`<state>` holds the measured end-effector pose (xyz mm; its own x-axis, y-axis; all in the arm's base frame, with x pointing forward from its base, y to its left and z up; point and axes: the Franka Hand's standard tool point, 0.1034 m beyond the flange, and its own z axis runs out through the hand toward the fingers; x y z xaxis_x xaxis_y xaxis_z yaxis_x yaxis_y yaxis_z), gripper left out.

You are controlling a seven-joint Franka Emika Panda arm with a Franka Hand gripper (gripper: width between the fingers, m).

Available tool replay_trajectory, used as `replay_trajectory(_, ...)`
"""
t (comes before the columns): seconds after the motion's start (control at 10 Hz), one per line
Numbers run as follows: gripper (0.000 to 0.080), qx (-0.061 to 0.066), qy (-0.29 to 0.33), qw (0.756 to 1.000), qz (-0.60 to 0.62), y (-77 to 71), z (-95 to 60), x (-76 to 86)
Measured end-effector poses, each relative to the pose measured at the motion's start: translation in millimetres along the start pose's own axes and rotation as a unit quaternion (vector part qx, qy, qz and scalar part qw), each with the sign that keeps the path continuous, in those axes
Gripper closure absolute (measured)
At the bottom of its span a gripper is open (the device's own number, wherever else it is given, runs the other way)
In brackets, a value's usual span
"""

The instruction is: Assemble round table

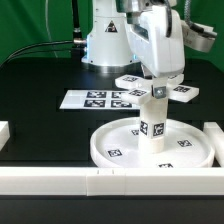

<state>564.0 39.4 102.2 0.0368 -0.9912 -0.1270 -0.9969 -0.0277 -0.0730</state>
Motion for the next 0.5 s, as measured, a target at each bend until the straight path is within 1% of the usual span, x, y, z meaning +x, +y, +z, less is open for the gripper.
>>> replay_trajectory(0.2, 0.0351, 0.02, -0.004, 0.996, 0.081, 0.5, 0.2, 0.1)
replay_trajectory(0.3, 0.0351, 0.027, -0.008, 0.989, 0.147, 0.7, 0.2, 0.4)
replay_trajectory(0.4, 0.0351, 0.027, -0.01, 0.987, 0.158, 0.7, 0.2, 0.5)
replay_trajectory(0.5, 0.0278, 0.027, -0.014, 0.983, 0.183, 0.7, 0.4, 0.0)
